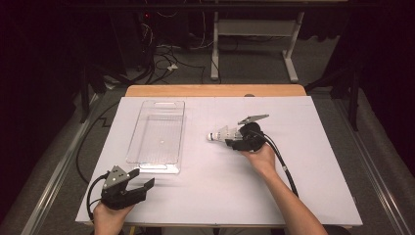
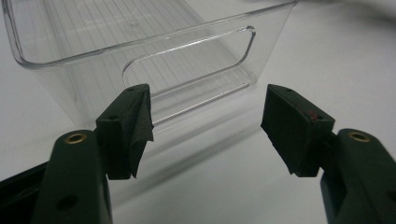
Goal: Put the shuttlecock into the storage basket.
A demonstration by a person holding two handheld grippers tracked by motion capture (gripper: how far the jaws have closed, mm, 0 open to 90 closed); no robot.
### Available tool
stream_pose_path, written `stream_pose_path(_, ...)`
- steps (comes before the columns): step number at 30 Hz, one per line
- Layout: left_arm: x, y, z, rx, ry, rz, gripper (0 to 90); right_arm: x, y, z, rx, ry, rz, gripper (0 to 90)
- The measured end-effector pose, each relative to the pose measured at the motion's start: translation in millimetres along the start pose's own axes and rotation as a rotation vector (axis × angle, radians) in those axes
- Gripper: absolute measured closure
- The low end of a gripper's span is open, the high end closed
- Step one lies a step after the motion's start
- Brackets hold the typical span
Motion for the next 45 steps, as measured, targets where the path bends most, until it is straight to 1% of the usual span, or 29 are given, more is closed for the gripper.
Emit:
stream_pose_path(6, 0.1, 0.1, 0.0, 0.000, -0.001, 0.001, 34.2, -0.6, -2.0, 1.8, -0.006, -0.007, 0.003, 59.3)
stream_pose_path(15, 0.1, 0.1, 0.0, 0.000, -0.002, 0.001, 34.2, 0.4, -3.8, 7.0, -0.036, -0.003, 0.006, 71.6)
stream_pose_path(21, 0.1, 0.1, -0.1, 0.000, -0.001, 0.001, 34.2, 1.3, -4.7, 9.2, -0.051, -0.001, 0.007, 78.1)
stream_pose_path(28, 0.0, 0.2, 0.0, -0.002, -0.002, 0.000, 34.2, 2.2, -4.3, 11.1, -0.059, -0.001, 0.013, 82.4)
stream_pose_path(36, -0.1, 0.5, 0.4, -0.006, -0.001, -0.001, 34.0, 1.2, -2.9, 10.3, -0.054, 0.002, 0.005, 84.6)
stream_pose_path(40, -0.1, 0.6, 0.3, -0.006, -0.002, -0.001, 34.0, 1.0, -1.9, 9.9, -0.054, 0.011, 0.000, 85.7)
stream_pose_path(45, -0.4, 0.8, 0.8, -0.010, -0.001, -0.003, 33.8, 1.7, -0.5, 12.6, -0.065, 0.010, 0.006, 86.5)
Point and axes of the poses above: each handheld gripper's, and its own axes: y roughly backward along the jaws, x roughly out of its underside, z roughly to its left, the point moved 10 cm from there along -y, roughly forward along the jaws, and after that the axes turned 15 degrees about x, right-handed, at the moved point
